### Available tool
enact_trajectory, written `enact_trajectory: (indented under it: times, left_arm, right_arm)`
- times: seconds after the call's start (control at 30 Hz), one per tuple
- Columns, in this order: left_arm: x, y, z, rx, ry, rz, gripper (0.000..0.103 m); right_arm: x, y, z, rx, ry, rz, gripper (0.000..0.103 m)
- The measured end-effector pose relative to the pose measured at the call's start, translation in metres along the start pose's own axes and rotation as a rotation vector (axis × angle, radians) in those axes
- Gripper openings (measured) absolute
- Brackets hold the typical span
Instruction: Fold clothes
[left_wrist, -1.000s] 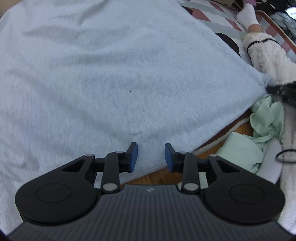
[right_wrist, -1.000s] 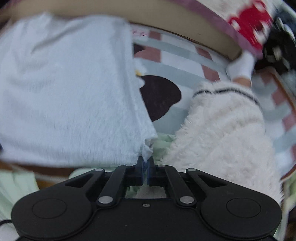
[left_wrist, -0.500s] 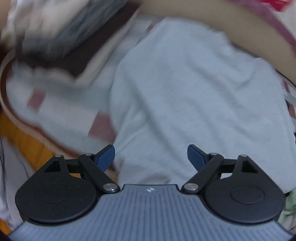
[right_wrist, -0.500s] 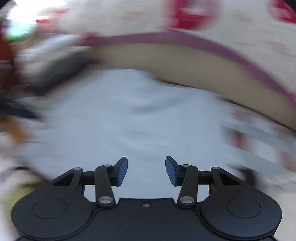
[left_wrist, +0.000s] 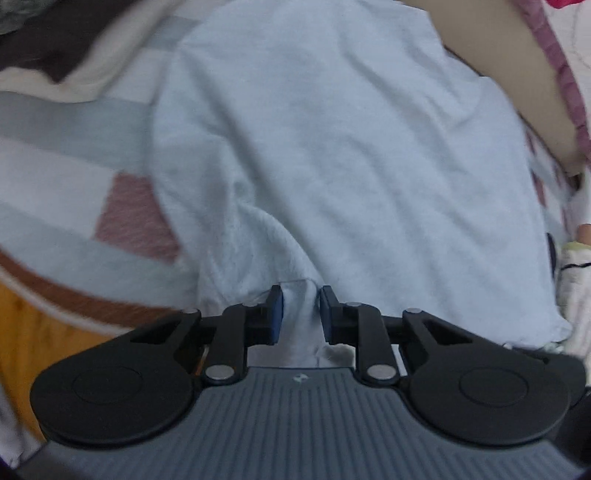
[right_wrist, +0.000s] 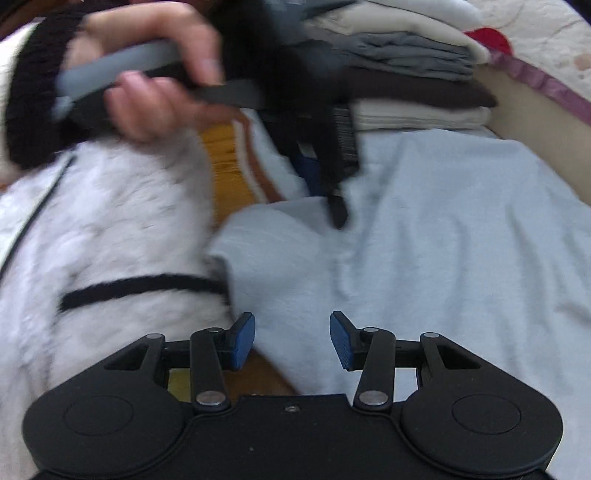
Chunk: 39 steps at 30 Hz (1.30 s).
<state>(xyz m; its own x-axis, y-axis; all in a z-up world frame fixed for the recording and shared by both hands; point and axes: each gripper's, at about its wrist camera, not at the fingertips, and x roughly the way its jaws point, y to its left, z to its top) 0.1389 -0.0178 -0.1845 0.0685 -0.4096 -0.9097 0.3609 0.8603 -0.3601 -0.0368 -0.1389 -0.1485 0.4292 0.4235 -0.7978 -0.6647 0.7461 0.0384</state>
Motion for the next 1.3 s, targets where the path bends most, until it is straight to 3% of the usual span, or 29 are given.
enact_trajectory:
  times: [0.13, 0.2, 0.23, 0.27, 0.3, 0.37, 0.43, 0.53, 0.6, 0.7, 0.73, 0.8, 0.83, 0.93, 1.0, 1.07, 1.1, 1.17, 1.23, 1.27, 1.3]
  left_arm:
    - [0.017, -0.001, 0.02, -0.059, 0.017, -0.09, 0.011]
    - [0.019, -0.009, 0.026, -0.058, -0.006, -0.142, 0.011]
    - [0.018, -0.013, 0.029, -0.038, -0.032, -0.164, 0.011]
    - [0.016, -0.018, 0.032, -0.018, -0.058, -0.185, 0.011]
    - [0.014, -0.023, 0.035, 0.003, -0.085, -0.206, 0.011]
    - [-0.007, -0.023, 0.028, -0.004, -0.313, -0.261, 0.012]
    - [-0.033, -0.019, 0.023, -0.023, -0.487, -0.294, 0.017]
    - [-0.051, -0.016, 0.021, 0.012, -0.593, -0.172, 0.034]
    - [-0.041, -0.012, 0.018, 0.001, -0.563, -0.073, 0.037]
    - [-0.017, 0.011, 0.013, -0.083, -0.388, -0.028, 0.037]
    - [-0.014, 0.015, 0.011, -0.105, -0.367, -0.027, 0.037]
    - [-0.01, 0.024, 0.007, -0.15, -0.327, -0.026, 0.038]
    - [-0.012, 0.025, 0.006, -0.154, -0.343, 0.001, 0.04]
    - [-0.013, 0.027, 0.009, -0.185, -0.395, 0.12, 0.046]
    - [-0.016, 0.033, 0.011, -0.214, -0.421, 0.171, 0.048]
    - [-0.017, 0.045, 0.013, -0.261, -0.431, 0.165, 0.053]
    - [-0.015, 0.05, 0.015, -0.281, -0.422, 0.154, 0.055]
    - [-0.011, 0.059, 0.018, -0.309, -0.392, 0.12, 0.059]
    - [-0.003, 0.065, 0.021, -0.319, -0.349, 0.072, 0.063]
    - [0.003, 0.065, 0.023, -0.321, -0.322, 0.051, 0.063]
    - [0.009, 0.065, 0.024, -0.324, -0.307, 0.037, 0.061]
  right_arm:
    - [0.011, -0.006, 0.005, 0.032, -0.028, 0.022, 0.051]
    - [0.008, -0.025, 0.006, 0.12, -0.094, -0.002, 0.048]
    - [0.007, -0.034, 0.006, 0.164, -0.127, -0.014, 0.042]
    - [0.005, -0.044, 0.007, 0.208, -0.16, -0.026, 0.009]
    - [0.004, -0.053, 0.007, 0.252, -0.193, -0.038, 0.006]
    - [-0.001, -0.074, 0.006, 0.351, -0.259, -0.067, 0.006]
    - [-0.01, -0.112, -0.008, 0.508, -0.285, -0.129, 0.006]
    - [-0.012, -0.161, -0.035, 0.703, -0.225, -0.26, 0.006]
    - [-0.011, -0.182, -0.055, 0.834, -0.152, -0.328, 0.011]
    - [-0.02, -0.193, -0.081, 0.974, -0.108, -0.381, 0.013]
    - [-0.024, -0.193, -0.084, 0.986, -0.106, -0.39, 0.015]
    - [-0.032, -0.186, -0.088, 0.992, -0.101, -0.423, 0.018]
    - [-0.037, -0.182, -0.089, 0.985, -0.11, -0.438, 0.021]
    - [-0.053, -0.166, -0.082, 0.907, -0.235, -0.404, 0.028]
    - [-0.053, -0.15, -0.065, 0.776, -0.283, -0.333, 0.057]
    - [-0.047, -0.133, -0.045, 0.62, -0.288, -0.275, 0.077]
    - [-0.037, -0.125, -0.034, 0.527, -0.254, -0.277, 0.08]
    - [-0.015, -0.11, -0.016, 0.362, -0.177, -0.32, 0.079]
    - [0.007, -0.114, -0.008, 0.316, -0.129, -0.372, 0.078]
    - [0.011, -0.121, -0.007, 0.335, -0.129, -0.368, 0.073]
    - [0.009, -0.13, -0.008, 0.382, -0.15, -0.345, 0.055]
